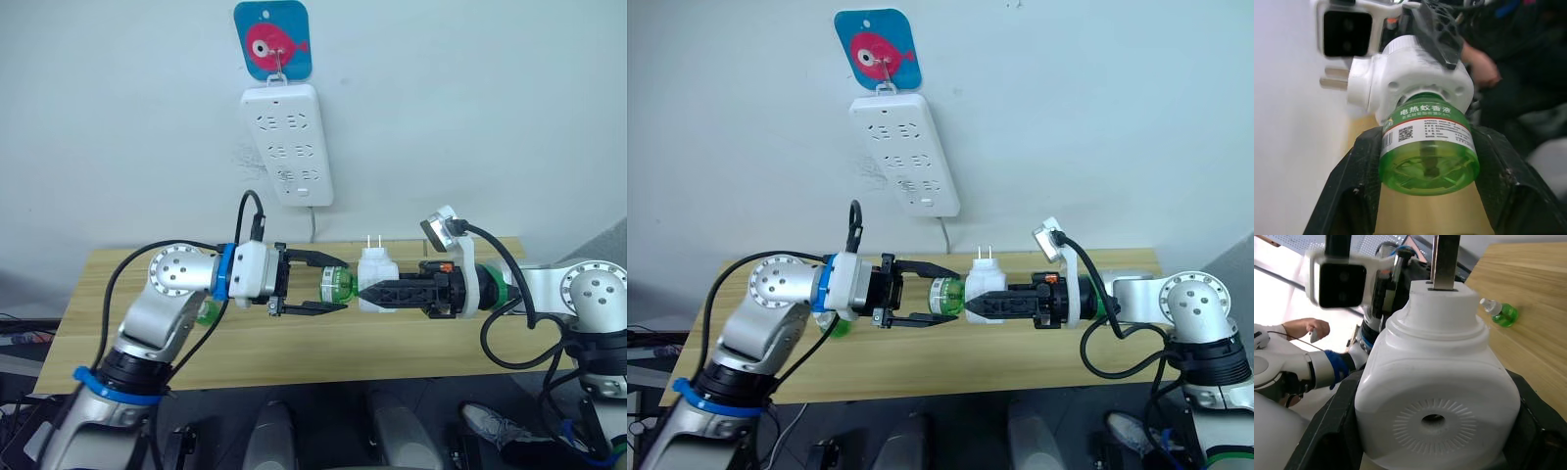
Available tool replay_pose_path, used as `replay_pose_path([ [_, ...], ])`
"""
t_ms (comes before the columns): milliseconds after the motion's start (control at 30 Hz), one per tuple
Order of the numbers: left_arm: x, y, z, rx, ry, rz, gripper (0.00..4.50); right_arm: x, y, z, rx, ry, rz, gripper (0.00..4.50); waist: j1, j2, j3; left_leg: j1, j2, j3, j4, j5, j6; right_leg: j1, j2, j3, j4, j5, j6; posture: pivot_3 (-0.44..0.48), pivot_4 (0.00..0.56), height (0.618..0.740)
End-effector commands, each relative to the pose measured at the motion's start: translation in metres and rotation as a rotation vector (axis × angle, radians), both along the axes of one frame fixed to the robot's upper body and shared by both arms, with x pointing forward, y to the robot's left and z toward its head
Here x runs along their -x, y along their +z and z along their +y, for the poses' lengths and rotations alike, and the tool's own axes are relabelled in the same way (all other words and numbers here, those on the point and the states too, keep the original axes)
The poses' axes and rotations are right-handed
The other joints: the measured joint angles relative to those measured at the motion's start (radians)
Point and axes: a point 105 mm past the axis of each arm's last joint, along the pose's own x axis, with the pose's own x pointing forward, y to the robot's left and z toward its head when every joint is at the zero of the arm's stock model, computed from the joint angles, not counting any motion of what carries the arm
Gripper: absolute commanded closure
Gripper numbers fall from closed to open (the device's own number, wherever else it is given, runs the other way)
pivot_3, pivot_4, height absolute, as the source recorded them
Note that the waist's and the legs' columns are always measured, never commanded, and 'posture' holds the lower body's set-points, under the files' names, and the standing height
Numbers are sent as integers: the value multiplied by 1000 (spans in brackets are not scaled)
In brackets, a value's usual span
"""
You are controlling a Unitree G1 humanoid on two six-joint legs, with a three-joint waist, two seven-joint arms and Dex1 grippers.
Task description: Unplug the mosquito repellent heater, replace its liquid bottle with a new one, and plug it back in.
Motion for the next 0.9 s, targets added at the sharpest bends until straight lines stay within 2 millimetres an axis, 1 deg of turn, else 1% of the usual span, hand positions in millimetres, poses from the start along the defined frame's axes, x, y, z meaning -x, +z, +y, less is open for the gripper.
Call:
replay_pose_path([
  [33, -2, 10, 16, -48, 53, 214, 2238, 1, 4, -6, 2, -11, -27, 1439, -1, 0, 0, 0, 0, 0, 0, 0, 0, 0, 0, 0, 0, 0, 0, -107, 217, 725],
  [100, -1, 15, 17, -57, 56, 277, 2238, 1, 4, -7, 5, -16, -30, 1439, 0, 0, 0, 0, 0, 0, 0, 0, 0, 0, 0, 0, 0, 0, 0, -109, 218, 725],
  [233, 9, 25, 17, -77, 31, 416, 2238, -1, 1, -8, 19, -36, -37, 1439, 0, 0, 0, 0, 0, 0, 0, 0, 0, 0, 0, 0, 0, 0, 0, -106, 219, 725],
  [367, 15, 15, 26, -156, 31, 428, 2238, -10, -6, -13, 79, -97, -66, 1439, 0, 0, 0, 0, 0, 0, -1, 0, 0, 0, 0, 0, -1, 0, 0, -109, 219, 725],
  [433, 10, 6, 33, -167, 95, 405, 2238, -24, -22, -24, 193, -187, -97, 1439, 1, 0, 0, 0, 1, 0, -1, 0, 0, 0, 0, 0, -1, 0, 0, -112, 220, 725],
  [467, 5, -4, 39, -194, 143, 352, 2238, -35, -35, -34, 292, -253, -127, 1439, 1, 0, 0, 1, 0, 1, -1, 0, 0, 0, 0, 0, -1, 0, 0, -111, 221, 725],
  [500, 3, -11, 43, -217, 170, 312, 2238, -41, -43, -42, 358, -291, -152, 1439, 1, 0, 0, 1, 0, 1, -1, 0, 0, 0, 0, 1, -1, 0, 0, -110, 222, 725],
  [533, 0, -20, 47, -245, 198, 270, 2238, -55, -59, -56, 478, -375, -191, 1439, 2, 0, 0, 2, 0, 2, -1, 0, 0, 0, 0, 2, -1, 0, 0, -109, 224, 725],
  [567, -1, -27, 50, -261, 221, 239, 2238, -62, -72, -68, 588, -416, -229, 1439, 2, 0, 0, 1, 0, 2, -1, 0, 0, -1, 0, 1, -1, 0, 0, -108, 224, 725],
  [633, -1, -36, 51, -269, 242, 215, 2238, -73, -95, -88, 778, -457, -326, 1439, 3, 0, 0, 1, 0, 3, -1, 0, 0, -1, 0, 3, -1, 0, 0, -101, 227, 725],
  [733, 5, -44, 47, -266, 238, 202, 2238, -83, -122, -113, 1004, -478, -328, 1439, 4, 0, 0, 1, 0, 5, -1, 0, 0, -2, 0, 4, -1, 0, 0, -98, 229, 725],
  [800, 8, -47, 45, -263, 236, 199, 2238, -87, -131, -124, 1088, -485, -295, 1439, 4, 0, 0, 1, 0, 6, -1, 0, 0, -2, 0, 5, -1, 0, 0, -96, 231, 725],
  [900, 9, -53, 39, -248, 255, 186, 2238, -102, -138, -135, 1148, -518, -324, 1439, 4, 0, 0, 0, 0, 6, -1, 0, 0, -3, 0, 6, -1, 0, 0, -89, 233, 725],
])
